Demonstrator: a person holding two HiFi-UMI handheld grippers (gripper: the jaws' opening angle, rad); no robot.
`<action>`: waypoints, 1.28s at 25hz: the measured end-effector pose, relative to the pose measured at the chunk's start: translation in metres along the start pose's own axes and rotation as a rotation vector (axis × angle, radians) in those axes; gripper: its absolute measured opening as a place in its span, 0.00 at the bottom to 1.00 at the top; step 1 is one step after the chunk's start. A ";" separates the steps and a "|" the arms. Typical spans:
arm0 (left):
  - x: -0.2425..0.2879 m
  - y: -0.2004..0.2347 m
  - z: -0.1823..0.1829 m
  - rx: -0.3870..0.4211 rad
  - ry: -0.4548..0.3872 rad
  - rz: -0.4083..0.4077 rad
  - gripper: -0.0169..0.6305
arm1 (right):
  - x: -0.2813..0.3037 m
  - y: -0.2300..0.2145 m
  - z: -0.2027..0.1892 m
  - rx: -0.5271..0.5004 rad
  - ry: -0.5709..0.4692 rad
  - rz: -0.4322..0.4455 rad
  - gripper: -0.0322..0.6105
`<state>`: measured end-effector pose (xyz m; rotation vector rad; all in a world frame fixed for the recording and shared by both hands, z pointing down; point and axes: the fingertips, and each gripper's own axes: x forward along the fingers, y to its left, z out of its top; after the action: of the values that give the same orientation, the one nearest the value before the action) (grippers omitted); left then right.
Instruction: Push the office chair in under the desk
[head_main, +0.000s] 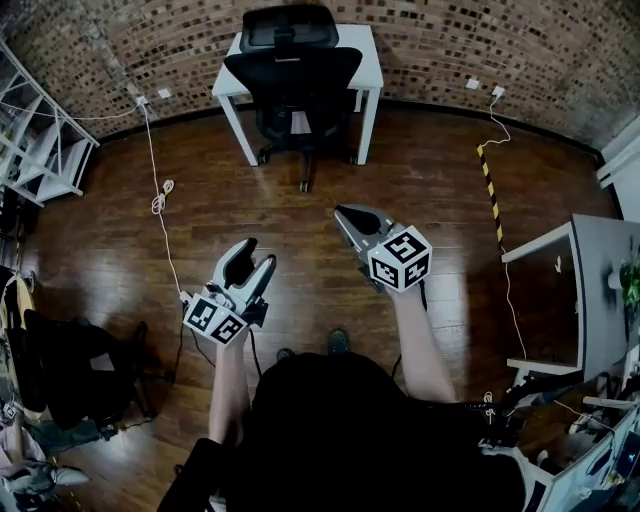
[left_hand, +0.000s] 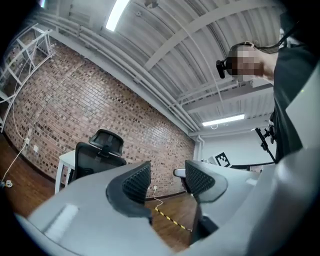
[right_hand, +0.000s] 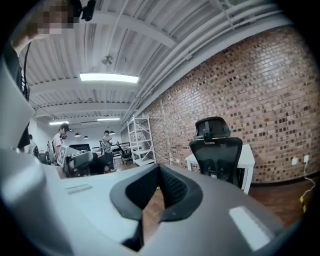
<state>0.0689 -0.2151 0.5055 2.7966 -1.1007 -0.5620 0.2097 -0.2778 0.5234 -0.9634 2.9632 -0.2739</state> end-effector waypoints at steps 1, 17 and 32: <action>-0.002 -0.004 0.003 0.003 -0.013 -0.010 0.50 | -0.002 0.003 0.002 -0.008 -0.004 -0.003 0.05; -0.087 0.066 0.058 -0.039 -0.088 0.034 0.41 | 0.084 0.086 0.000 -0.036 0.036 -0.022 0.05; -0.093 0.062 0.044 -0.013 -0.017 -0.054 0.38 | 0.112 0.137 -0.023 -0.086 0.093 0.018 0.05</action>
<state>-0.0492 -0.1959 0.5064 2.8235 -1.0233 -0.5970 0.0378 -0.2311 0.5277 -0.9572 3.0900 -0.1985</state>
